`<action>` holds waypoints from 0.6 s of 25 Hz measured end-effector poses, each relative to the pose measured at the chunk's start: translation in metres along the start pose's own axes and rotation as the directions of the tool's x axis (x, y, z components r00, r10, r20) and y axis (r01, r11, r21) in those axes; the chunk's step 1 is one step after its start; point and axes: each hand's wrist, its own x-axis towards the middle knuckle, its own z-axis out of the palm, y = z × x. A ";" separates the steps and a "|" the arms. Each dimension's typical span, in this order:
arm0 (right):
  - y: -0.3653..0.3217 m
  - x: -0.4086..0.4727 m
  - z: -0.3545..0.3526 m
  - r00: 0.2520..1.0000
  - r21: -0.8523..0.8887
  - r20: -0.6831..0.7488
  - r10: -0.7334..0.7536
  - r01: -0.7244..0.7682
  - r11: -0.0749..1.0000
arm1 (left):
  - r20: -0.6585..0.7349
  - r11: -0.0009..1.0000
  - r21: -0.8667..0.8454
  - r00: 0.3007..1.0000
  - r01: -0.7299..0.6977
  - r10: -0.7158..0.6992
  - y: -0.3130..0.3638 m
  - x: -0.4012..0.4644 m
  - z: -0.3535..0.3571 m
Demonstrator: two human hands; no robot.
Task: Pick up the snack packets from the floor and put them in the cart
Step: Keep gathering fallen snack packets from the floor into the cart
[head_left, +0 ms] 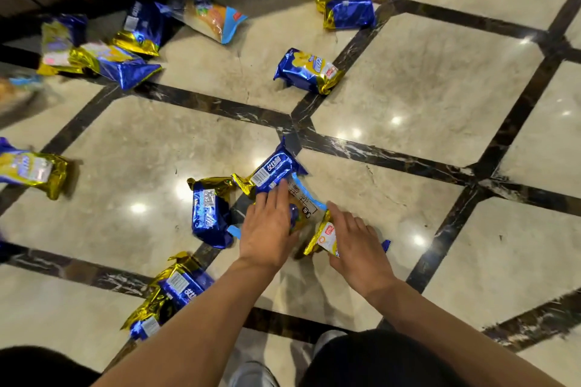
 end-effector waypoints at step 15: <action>-0.190 -0.261 -0.474 0.987 0.334 -0.157 -0.017 0.069 0.940 | 0.007 0.699 -0.620 0.893 0.357 -0.450 0.118 -0.273 -0.495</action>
